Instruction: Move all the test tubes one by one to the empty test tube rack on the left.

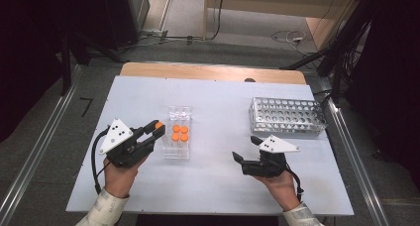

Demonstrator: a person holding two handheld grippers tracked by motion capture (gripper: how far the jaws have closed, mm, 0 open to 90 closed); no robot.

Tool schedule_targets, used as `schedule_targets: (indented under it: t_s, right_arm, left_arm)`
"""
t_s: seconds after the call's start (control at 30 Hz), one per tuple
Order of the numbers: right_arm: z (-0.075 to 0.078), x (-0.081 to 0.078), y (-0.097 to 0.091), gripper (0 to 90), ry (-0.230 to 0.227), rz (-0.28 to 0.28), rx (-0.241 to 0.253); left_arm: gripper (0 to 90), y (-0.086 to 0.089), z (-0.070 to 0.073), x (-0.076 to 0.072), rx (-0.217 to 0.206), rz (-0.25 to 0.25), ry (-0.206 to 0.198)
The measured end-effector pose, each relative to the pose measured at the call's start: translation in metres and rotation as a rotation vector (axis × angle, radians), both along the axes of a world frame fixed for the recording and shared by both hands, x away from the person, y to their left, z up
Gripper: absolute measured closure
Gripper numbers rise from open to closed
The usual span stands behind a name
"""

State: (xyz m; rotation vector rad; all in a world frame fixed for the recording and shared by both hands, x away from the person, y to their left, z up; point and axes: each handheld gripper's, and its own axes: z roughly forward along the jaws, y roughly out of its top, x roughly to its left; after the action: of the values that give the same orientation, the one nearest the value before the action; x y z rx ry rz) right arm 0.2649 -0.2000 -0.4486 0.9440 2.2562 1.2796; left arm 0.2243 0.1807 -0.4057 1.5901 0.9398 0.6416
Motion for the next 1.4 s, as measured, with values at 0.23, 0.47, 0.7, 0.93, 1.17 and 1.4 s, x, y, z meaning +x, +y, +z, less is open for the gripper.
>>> schedule_targets:
  t_s: [0.23,0.47,0.7,0.93,1.17,1.4]
  right_arm:
    - [0.000,0.000,0.000,16.7,0.002,0.001,-0.002]
    - [0.000,0.000,0.000,16.8,0.000,0.001,0.000]
    - [0.000,-0.001,0.001,16.8,0.001,0.006,0.000]
    - [0.000,-0.001,0.001,16.9,0.001,0.005,0.001]
    - [-0.001,-0.001,0.001,16.9,0.003,0.005,-0.002]
    - [-0.001,-0.001,0.001,16.9,0.004,0.001,-0.002]
  left_arm:
    - [70.4,-0.003,-0.004,0.004,0.007,-0.002,0.004]
    - [70.3,-0.009,-0.016,0.006,0.057,-0.001,0.025]
    - [70.3,-0.014,-0.031,0.009,0.100,0.003,0.057]
    - [70.1,-0.016,-0.039,0.008,0.123,0.005,0.071]
    - [69.4,-0.015,-0.041,0.009,0.115,0.007,0.080]
    - [59.2,-0.015,-0.042,0.009,0.114,0.016,0.084]
